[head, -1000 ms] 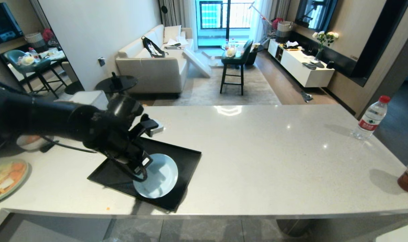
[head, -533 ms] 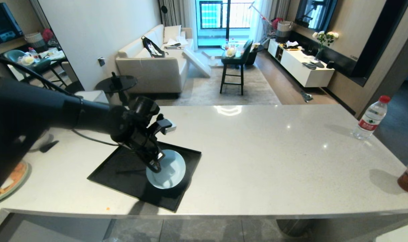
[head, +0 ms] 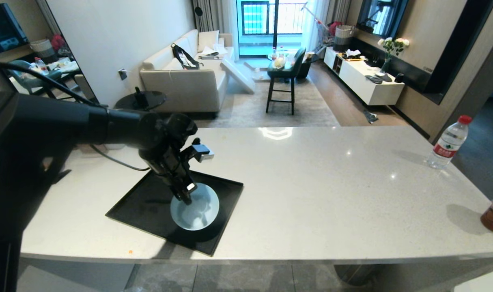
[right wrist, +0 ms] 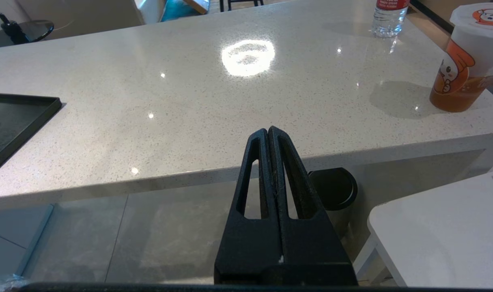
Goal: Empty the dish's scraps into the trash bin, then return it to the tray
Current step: Put the bowl back to the table
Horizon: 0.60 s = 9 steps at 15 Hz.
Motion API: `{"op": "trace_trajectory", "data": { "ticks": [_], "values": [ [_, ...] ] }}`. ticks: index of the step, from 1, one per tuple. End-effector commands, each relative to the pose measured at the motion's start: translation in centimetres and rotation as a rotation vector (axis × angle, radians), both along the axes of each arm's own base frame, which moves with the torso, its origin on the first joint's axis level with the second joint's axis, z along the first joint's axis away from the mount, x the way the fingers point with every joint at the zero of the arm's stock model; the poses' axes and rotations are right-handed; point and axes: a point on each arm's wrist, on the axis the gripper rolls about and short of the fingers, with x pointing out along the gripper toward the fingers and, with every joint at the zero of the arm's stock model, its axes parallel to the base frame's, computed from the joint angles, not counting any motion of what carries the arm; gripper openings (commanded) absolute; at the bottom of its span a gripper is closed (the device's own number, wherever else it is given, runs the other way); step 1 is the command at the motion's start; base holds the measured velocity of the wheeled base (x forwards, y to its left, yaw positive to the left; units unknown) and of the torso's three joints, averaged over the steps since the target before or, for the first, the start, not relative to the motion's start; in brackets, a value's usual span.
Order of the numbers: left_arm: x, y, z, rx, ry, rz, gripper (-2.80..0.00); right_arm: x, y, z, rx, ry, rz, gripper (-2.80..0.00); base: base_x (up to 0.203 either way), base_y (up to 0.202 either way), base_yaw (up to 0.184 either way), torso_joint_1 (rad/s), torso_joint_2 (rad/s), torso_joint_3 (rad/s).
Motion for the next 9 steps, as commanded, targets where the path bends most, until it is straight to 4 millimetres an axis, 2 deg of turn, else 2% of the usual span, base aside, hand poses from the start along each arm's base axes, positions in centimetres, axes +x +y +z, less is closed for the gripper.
{"op": "trace_trajectory", "data": {
  "ticks": [1, 5, 7, 9],
  "values": [
    [1.1, -0.3, -1.0, 0.018, 0.029, -0.013, -2.8, 0.0, 0.0, 0.0, 0.001, -0.001, 0.0, -2.8, 0.0, 0.0, 0.0, 0.0, 0.0, 0.0],
    [3.6, -0.5, -2.3, 0.059, 0.011, -0.117, -2.8, 0.0, 0.0, 0.0, 0.001, -0.001, 0.0, -2.8, 0.0, 0.0, 0.0, 0.0, 0.0, 0.0],
    [4.1, 0.3, -1.7, 0.066, -0.012, -0.13, -2.8, 0.0, 0.0, 0.0, 0.001, -0.001, 0.0, -2.8, 0.0, 0.0, 0.0, 0.0, 0.0, 0.0],
    [4.0, 1.4, -0.2, 0.049, -0.045, -0.099, -2.8, 0.0, 0.0, 0.0, 0.001, -0.001, 0.0, -2.8, 0.0, 0.0, 0.0, 0.0, 0.0, 0.0]
  ]
}}
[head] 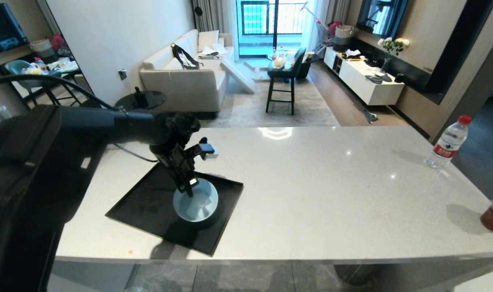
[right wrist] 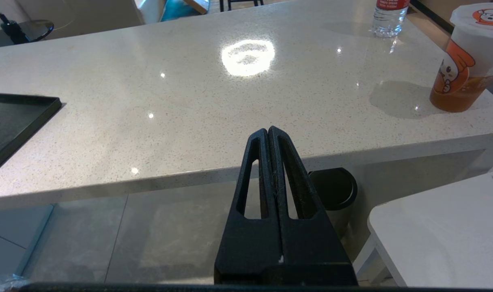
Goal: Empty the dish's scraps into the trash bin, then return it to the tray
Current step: Put the bowl back to the table
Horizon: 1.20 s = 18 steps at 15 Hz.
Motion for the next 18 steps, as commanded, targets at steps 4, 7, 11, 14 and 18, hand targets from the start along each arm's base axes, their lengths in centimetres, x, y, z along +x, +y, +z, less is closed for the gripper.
{"op": "trace_trajectory", "data": {
  "ticks": [4, 7, 11, 14, 18],
  "values": [
    [0.6, 2.4, 1.8, -0.121, -0.029, 0.101, -2.8, 0.0, 0.0, 0.0, 0.001, -0.001, 0.0, -2.8, 0.0, 0.0, 0.0, 0.0, 0.0, 0.0],
    [0.8, 3.1, 1.4, -0.177, -0.005, 0.186, -2.8, 0.0, 0.0, 0.0, 0.001, -0.001, 0.0, -2.8, 0.0, 0.0, 0.0, 0.0, 0.0, 0.0],
    [1.2, 4.0, 0.9, -0.31, 0.04, 0.322, -2.8, 0.0, 0.0, 0.0, 0.001, -0.001, 0.0, -2.8, 0.0, 0.0, 0.0, 0.0, 0.0, 0.0],
    [1.4, 5.5, 0.8, -0.357, 0.056, 0.415, -2.8, 0.0, 0.0, 0.0, 0.0, -0.001, 0.0, -2.8, 0.0, 0.0, 0.0, 0.0, 0.0, 0.0],
    [2.2, 8.6, -1.2, -0.388, 0.106, 0.483, -2.8, 0.0, 0.0, 0.0, 0.001, -0.001, 0.0, -2.8, 0.0, 0.0, 0.0, 0.0, 0.0, 0.0]
  ]
}}
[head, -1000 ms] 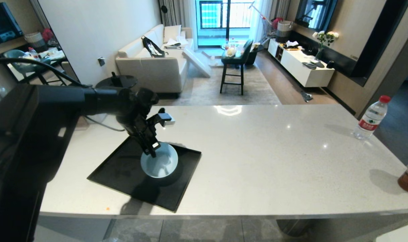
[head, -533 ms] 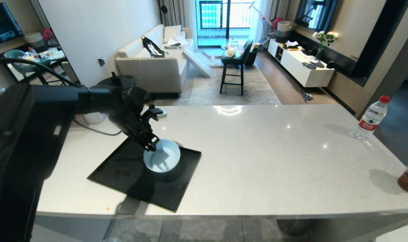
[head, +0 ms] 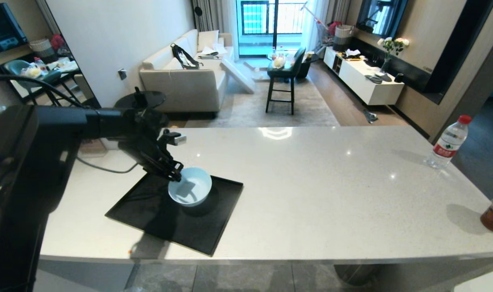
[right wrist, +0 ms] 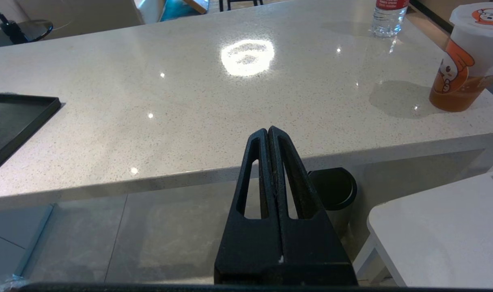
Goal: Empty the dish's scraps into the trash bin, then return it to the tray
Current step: Put the bowl back to the table
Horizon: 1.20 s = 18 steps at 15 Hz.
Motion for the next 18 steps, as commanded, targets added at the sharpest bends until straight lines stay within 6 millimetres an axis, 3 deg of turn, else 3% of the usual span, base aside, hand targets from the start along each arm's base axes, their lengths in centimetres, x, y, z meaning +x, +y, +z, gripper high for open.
{"op": "trace_trajectory", "data": {
  "ticks": [1, 6, 12, 13, 18],
  "values": [
    [0.1, 2.2, -1.3, 0.006, 0.042, 0.041, -2.8, 0.0, 0.0, 0.0, 0.001, -0.001, 0.0, -2.8, 0.0, 0.0, 0.0, 0.0, 0.0, 0.0],
    [0.4, 5.0, -3.8, 0.006, 0.101, 0.094, -2.8, 0.0, 0.0, 0.0, 0.001, -0.001, 0.0, -2.8, 0.0, 0.0, 0.0, 0.0, 0.0, 0.0],
    [0.9, 5.1, -5.2, 0.006, 0.125, 0.093, -2.8, 0.0, 0.0, 0.0, 0.001, -0.001, 0.0, -2.8, 0.0, 0.0, 0.0, 0.0, 0.0, 0.0],
    [0.9, 5.1, -5.2, 0.006, 0.125, 0.093, 0.0, 0.0, 0.0, 0.0, 0.001, -0.001, 0.0, -2.8, 0.0, 0.0, 0.0, 0.0, 0.0, 0.0],
    [0.9, 5.1, -5.0, 0.007, 0.12, 0.093, 0.0, 0.0, 0.0, 0.0, 0.001, -0.001, 0.0, -2.8, 0.0, 0.0, 0.0, 0.0, 0.0, 0.0]
  ]
}}
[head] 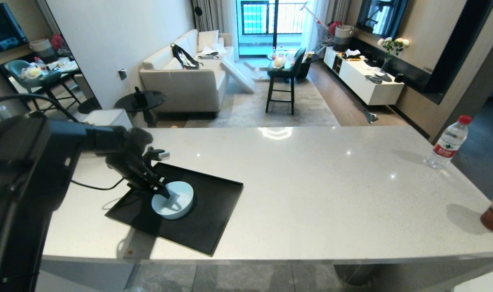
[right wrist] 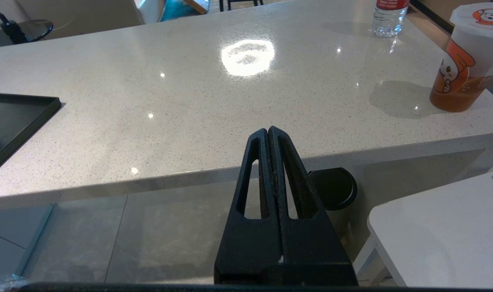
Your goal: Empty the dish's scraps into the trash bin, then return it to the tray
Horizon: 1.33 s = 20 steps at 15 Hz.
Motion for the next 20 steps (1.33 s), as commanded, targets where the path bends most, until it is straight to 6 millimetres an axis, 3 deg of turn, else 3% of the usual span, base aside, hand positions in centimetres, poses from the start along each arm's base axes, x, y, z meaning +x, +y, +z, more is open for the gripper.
{"op": "trace_trajectory", "data": {
  "ticks": [1, 5, 10, 14, 18, 19, 20],
  "values": [
    [-0.1, 0.0, 0.2, 0.003, 0.003, -0.001, 0.0, 0.0, 0.0, 0.0, 0.001, -0.001, 0.0, -2.8, 0.0, 0.0, 0.0, 0.0, 0.0, 0.0],
    [-0.4, 0.1, 1.6, 0.009, -0.026, 0.003, 0.0, 0.0, 0.0, 0.0, 0.0, -0.001, 0.0, -2.8, 0.0, 0.0, 0.0, 0.0, 0.0, 0.0],
    [-1.5, -0.4, 4.9, 0.012, -0.088, -0.007, 0.0, 0.0, 0.0, 0.0, 0.0, -0.001, 0.0, -2.8, 0.0, 0.0, 0.0, 0.0, 0.0, 0.0],
    [-3.5, -1.0, 7.8, 0.012, -0.125, -0.02, 0.0, 0.0, 0.0, 0.0, 0.001, -0.001, 0.0, -2.8, 0.0, 0.0, 0.0, 0.0, 0.0, 0.0],
    [-5.7, -1.8, 8.8, 0.01, -0.105, -0.04, 0.0, 0.0, 0.0, 0.0, 0.001, -0.001, 0.0, -2.8, 0.0, 0.0, 0.0, 0.0, 0.0, 0.0],
    [-6.3, -2.1, 9.0, 0.015, -0.099, -0.045, -2.8, 0.0, 0.0, 0.0, 0.001, -0.001, 0.0, -2.8, 0.0, 0.0, 0.0, 0.0, 0.0, 0.0],
    [-7.0, -2.4, 9.4, 0.031, -0.102, -0.045, -2.8, 0.0, 0.0, 0.0, 0.001, -0.001, 0.0, -2.8, 0.0, 0.0, 0.0, 0.0, 0.0, 0.0]
  ]
}}
